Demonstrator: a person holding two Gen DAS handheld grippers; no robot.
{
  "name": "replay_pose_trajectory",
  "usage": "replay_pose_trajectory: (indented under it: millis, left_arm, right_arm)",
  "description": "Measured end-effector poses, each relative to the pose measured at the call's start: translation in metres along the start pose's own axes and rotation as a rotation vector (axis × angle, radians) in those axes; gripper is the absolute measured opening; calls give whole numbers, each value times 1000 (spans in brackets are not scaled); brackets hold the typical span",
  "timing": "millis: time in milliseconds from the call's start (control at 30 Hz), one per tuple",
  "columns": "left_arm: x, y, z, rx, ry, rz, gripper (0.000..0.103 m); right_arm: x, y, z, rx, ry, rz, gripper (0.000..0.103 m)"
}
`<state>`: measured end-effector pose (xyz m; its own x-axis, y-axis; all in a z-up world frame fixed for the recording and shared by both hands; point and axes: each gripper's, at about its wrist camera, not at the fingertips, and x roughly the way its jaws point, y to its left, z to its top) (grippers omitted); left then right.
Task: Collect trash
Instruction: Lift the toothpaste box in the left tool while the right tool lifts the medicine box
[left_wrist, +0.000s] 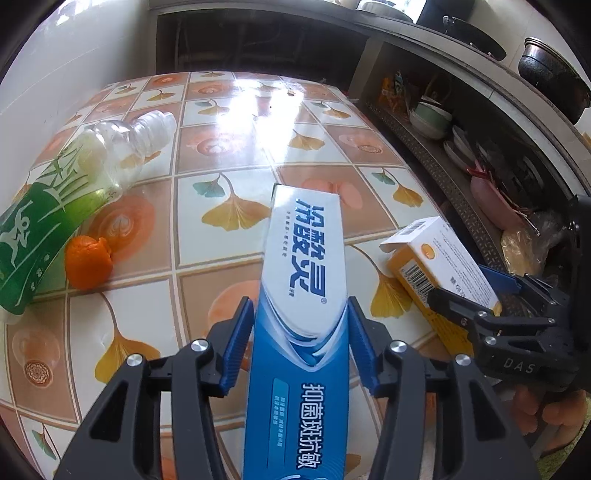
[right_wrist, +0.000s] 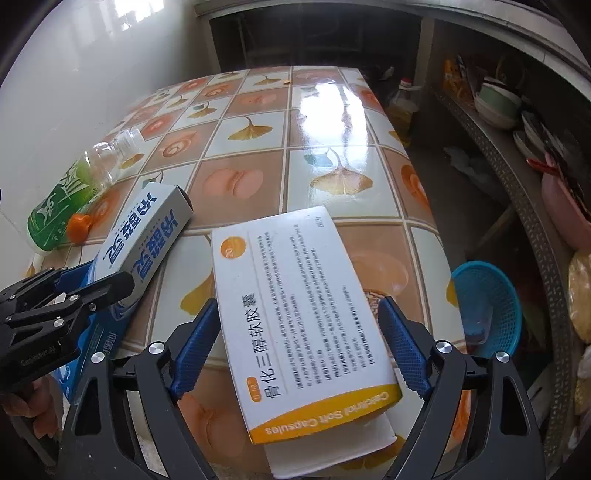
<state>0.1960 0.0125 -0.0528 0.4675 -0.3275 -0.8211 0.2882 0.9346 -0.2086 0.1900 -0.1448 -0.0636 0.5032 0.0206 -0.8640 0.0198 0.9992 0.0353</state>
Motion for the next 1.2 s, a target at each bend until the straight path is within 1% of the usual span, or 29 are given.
replay_pose_trajectory:
  millis: [67,267,367,600,967,1200]
  left_arm:
    - [2,-2,-1,7,7,7,50]
    - [6,1,-4,7,18,20,51]
    - [6,1,-5,14,13,24,51]
    - [5,2,-6,10,7,17,49]
    - [-8,-3,-3,-2,-33,-2,48]
    - [-11,-8,-1,7,-44,-11,48]
  right_arm:
    - [-1,-1,-3,-4,7,5,85]
    - [-3,-6,-12,1,5,2,84]
    - [-3,-6,-14,6,0,7,82]
    - [-6,-7,-14,11,-11,3,80]
    - [-22,-19,-11,74,-44,68,78]
    - [-28,-21,-11,91,-56,87,78]
